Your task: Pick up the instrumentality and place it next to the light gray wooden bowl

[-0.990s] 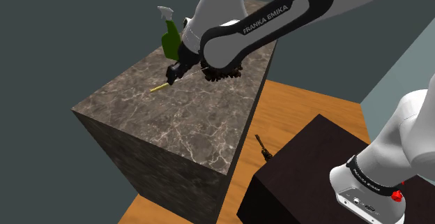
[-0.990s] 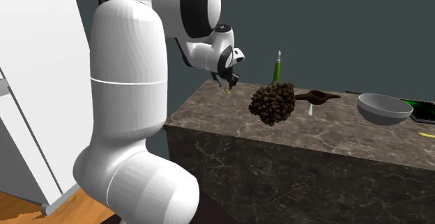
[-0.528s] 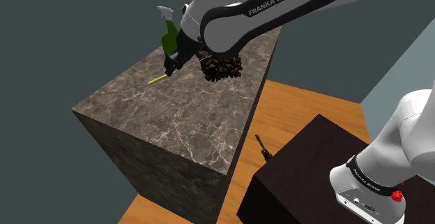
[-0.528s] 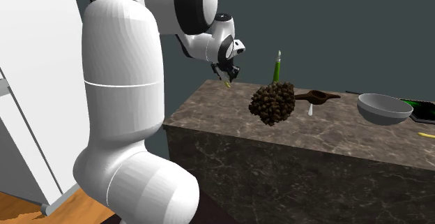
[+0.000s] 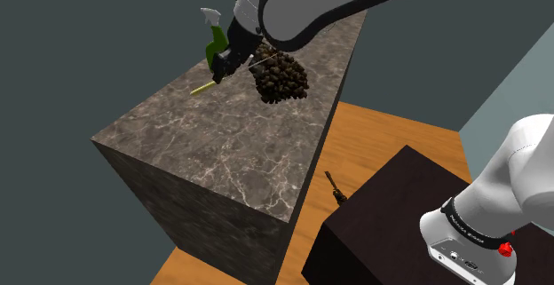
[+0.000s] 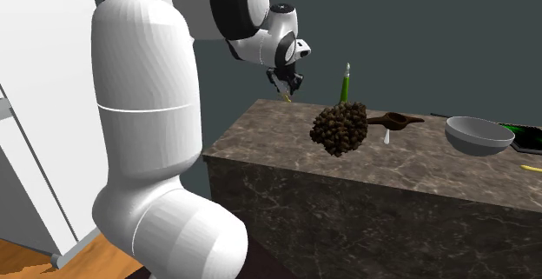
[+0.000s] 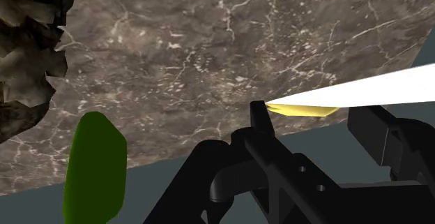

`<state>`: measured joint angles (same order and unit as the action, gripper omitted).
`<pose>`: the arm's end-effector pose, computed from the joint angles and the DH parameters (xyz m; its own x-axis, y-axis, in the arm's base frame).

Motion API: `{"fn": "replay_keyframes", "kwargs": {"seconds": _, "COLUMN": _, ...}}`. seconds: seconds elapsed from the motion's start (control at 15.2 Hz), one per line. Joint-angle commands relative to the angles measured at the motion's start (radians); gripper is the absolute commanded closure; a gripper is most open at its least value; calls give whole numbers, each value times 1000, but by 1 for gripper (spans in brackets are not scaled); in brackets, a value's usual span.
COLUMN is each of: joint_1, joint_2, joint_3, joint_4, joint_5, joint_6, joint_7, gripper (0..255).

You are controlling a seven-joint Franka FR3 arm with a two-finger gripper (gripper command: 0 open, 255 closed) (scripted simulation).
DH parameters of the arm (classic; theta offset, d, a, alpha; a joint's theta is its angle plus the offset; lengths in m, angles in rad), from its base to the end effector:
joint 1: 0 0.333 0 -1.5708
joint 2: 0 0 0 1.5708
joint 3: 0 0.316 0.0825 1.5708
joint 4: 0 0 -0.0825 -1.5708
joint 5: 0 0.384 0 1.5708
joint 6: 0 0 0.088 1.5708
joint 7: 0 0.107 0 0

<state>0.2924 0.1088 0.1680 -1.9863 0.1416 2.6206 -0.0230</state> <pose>0.5578 0.2696 0.4696 0.8202 0.2846 0.4962 0.3937 -0.9101 -0.1289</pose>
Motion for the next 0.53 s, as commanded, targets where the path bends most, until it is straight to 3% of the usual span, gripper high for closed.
{"fn": "replay_keyframes", "kwargs": {"seconds": 0.0, "joint_1": -28, "joint_2": -13, "joint_3": -10, "joint_4": -9, "joint_5": 41, "joint_6": -10, "joint_7": -67, "gripper": 255}}
{"fn": "replay_keyframes", "kwargs": {"seconds": 0.46, "joint_1": -128, "joint_2": -27, "joint_3": -60, "joint_4": -13, "joint_5": 179, "joint_6": -55, "joint_7": -309, "gripper": 255}}
